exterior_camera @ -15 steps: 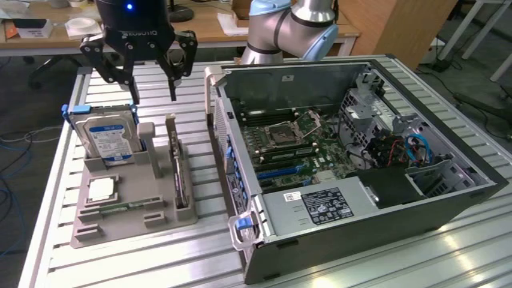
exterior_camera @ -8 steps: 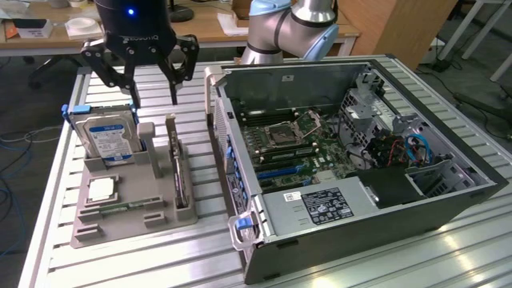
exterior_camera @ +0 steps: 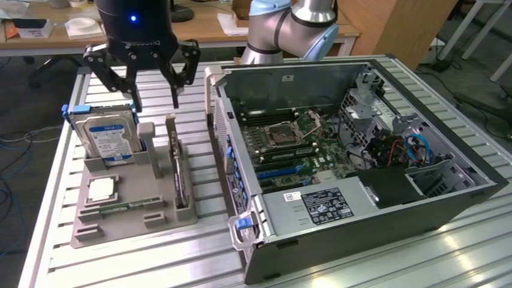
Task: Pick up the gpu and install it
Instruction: 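Pick up the gpu and move the gpu toward the slot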
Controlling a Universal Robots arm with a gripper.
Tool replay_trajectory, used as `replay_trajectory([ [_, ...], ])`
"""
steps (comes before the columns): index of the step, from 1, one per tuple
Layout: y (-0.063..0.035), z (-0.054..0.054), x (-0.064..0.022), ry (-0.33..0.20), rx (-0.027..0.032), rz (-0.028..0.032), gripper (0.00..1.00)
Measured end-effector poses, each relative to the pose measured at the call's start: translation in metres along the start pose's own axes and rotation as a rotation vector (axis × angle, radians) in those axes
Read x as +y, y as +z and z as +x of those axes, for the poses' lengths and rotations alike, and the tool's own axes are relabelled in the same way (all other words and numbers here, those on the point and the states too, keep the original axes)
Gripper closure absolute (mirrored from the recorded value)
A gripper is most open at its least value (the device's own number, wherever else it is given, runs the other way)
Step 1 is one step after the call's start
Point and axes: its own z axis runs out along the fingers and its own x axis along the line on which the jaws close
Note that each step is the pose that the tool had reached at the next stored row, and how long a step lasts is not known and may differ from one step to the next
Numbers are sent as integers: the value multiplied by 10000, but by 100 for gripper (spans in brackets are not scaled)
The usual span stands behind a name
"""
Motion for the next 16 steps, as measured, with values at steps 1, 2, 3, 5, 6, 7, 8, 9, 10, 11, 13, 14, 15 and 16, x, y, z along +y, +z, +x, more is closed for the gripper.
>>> replay_trajectory([
  [1,9,1,-1,1,1,1,41],
  [2,19,0,-3,1,2,1,41],
  [3,26,0,-6,-1,3,1,41],
  [5,31,1,-11,0,8,2,41],
  [6,34,0,-11,0,10,2,41],
  [7,33,0,-11,0,12,3,41],
  [8,34,1,-11,1,12,3,41],
  [9,34,1,-11,1,11,2,41],
  [10,35,1,-11,1,11,2,41],
  [11,36,1,-12,1,11,2,41],
  [13,39,1,-12,0,10,1,41],
  [14,40,1,-12,1,11,1,41],
  [15,42,1,-12,0,10,1,41],
  [16,44,1,-12,1,11,2,41],
])
